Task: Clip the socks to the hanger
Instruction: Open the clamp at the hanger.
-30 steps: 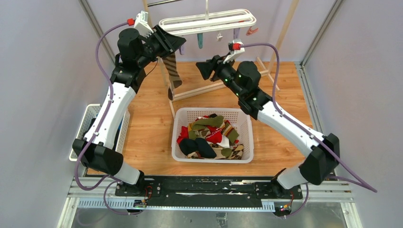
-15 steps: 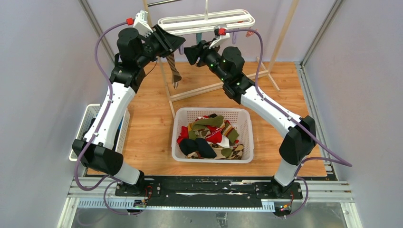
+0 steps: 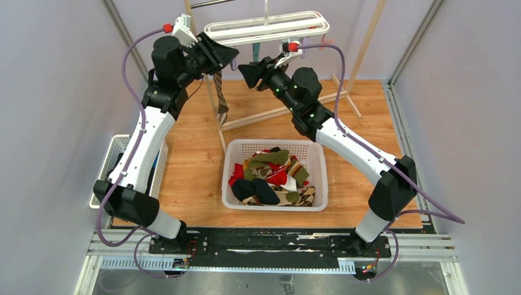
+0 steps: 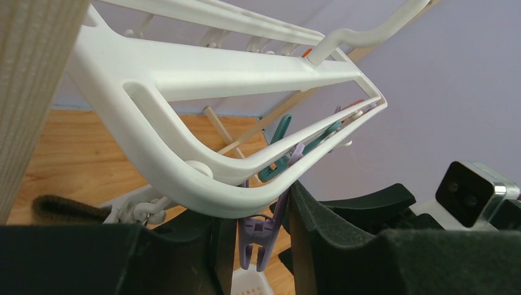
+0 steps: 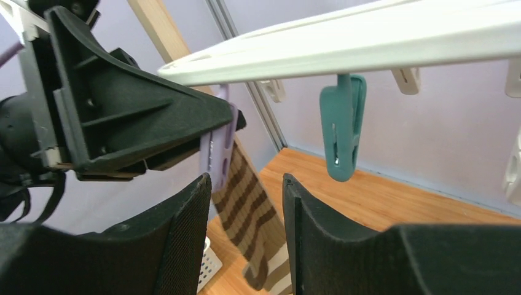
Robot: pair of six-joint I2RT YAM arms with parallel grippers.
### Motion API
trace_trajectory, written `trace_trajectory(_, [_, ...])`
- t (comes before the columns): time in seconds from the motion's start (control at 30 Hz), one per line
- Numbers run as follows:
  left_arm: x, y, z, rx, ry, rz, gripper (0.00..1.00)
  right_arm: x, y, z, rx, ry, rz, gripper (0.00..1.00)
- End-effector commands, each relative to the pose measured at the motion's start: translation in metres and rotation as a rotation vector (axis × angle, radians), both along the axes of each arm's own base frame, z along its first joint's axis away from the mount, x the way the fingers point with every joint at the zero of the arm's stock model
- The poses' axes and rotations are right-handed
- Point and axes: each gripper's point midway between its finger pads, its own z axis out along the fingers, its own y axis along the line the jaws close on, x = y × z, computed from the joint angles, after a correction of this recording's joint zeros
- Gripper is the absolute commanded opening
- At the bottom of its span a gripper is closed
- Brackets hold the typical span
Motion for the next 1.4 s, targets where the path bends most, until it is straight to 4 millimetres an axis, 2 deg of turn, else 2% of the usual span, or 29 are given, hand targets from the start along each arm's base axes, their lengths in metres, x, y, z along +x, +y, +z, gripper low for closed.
trace_trajectory(0.0, [0.0, 0.009, 0.009, 0.0, -0.017, 0.04, 0.0, -0.016, 0.008, 0.03, 0.034, -0.075, 0.038, 0.46])
trace_trajectory(0.17, [-0.001, 0.01, 0.01, 0.003, -0.019, 0.042, 0.0, -0.014, 0.029, 0.025, 0.0, -0.061, 0.087, 0.45])
trace_trajectory(0.43, [0.0, 0.01, 0.009, 0.007, -0.021, 0.042, 0.0, -0.012, 0.045, 0.021, -0.04, -0.05, 0.123, 0.41])
trace_trajectory(0.77, [-0.004, 0.009, 0.012, -0.003, -0.022, 0.031, 0.0, 0.0, 0.053, 0.004, -0.113, 0.001, 0.111, 0.25])
trace_trajectory(0.87, [-0.005, 0.009, 0.013, -0.006, -0.021, 0.031, 0.0, 0.0, 0.051, 0.002, -0.114, 0.001, 0.104, 0.15])
trace_trajectory(0.9, [-0.005, 0.009, 0.013, -0.008, -0.02, 0.031, 0.02, 0.0, 0.05, 0.003, -0.115, -0.001, 0.103, 0.11])
trace_trajectory(0.93, [-0.005, 0.009, 0.013, -0.009, -0.02, 0.031, 0.1, -0.001, 0.049, 0.005, -0.11, -0.006, 0.101, 0.06])
trace_trajectory(1.0, [-0.005, 0.009, 0.012, -0.012, -0.013, 0.03, 0.35, -0.003, 0.047, 0.006, -0.102, -0.017, 0.099, 0.0])
trace_trajectory(1.03, [-0.005, 0.009, 0.012, -0.012, -0.012, 0.034, 0.42, -0.003, 0.046, 0.007, -0.1, -0.02, 0.097, 0.0])
trace_trajectory(1.13, [-0.005, 0.012, 0.012, -0.011, -0.014, 0.05, 0.46, -0.004, 0.046, 0.011, -0.099, -0.027, 0.099, 0.0])
trace_trajectory(1.37, [-0.005, 0.015, 0.014, -0.016, -0.011, 0.069, 0.47, -0.003, 0.045, 0.009, -0.107, -0.026, 0.085, 0.0])
